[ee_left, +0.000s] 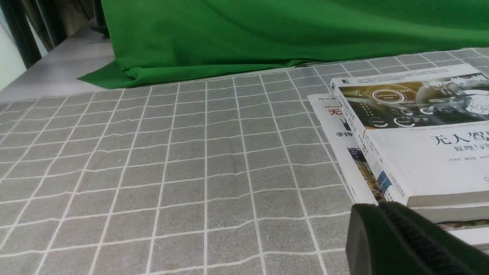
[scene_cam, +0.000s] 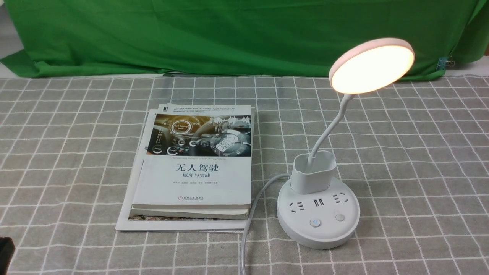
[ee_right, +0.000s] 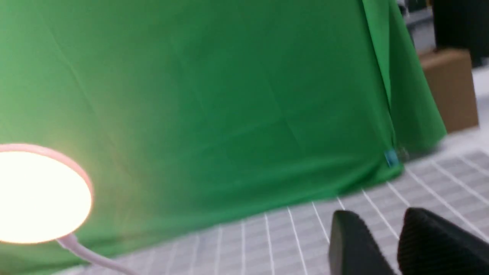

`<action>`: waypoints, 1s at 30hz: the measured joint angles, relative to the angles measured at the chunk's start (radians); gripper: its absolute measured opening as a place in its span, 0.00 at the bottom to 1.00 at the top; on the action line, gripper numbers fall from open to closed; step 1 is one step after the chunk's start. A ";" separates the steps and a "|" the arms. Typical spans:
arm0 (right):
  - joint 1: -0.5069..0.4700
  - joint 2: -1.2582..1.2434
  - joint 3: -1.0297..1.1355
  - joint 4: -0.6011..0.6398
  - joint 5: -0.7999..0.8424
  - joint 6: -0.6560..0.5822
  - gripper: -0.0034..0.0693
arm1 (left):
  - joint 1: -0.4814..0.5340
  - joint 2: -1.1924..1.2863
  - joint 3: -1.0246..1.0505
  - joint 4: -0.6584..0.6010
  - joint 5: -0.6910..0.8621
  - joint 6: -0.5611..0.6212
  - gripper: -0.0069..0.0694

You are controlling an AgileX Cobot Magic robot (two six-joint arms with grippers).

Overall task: Turn off the desk lamp on the grey coffee tablecloth by hand.
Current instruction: 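Press the power button on the lamp base to turn the lamp off with the right gripper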

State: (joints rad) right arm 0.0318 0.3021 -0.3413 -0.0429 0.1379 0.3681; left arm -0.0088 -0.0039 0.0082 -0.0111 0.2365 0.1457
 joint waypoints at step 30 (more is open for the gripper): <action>0.028 0.768 -0.212 0.558 0.472 -0.738 0.23 | 0.000 0.000 0.000 0.000 0.000 0.000 0.09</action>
State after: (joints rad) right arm 0.0600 1.0700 -0.5534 0.5150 0.6099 -0.3701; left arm -0.0088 -0.0039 0.0082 -0.0111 0.2365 0.1457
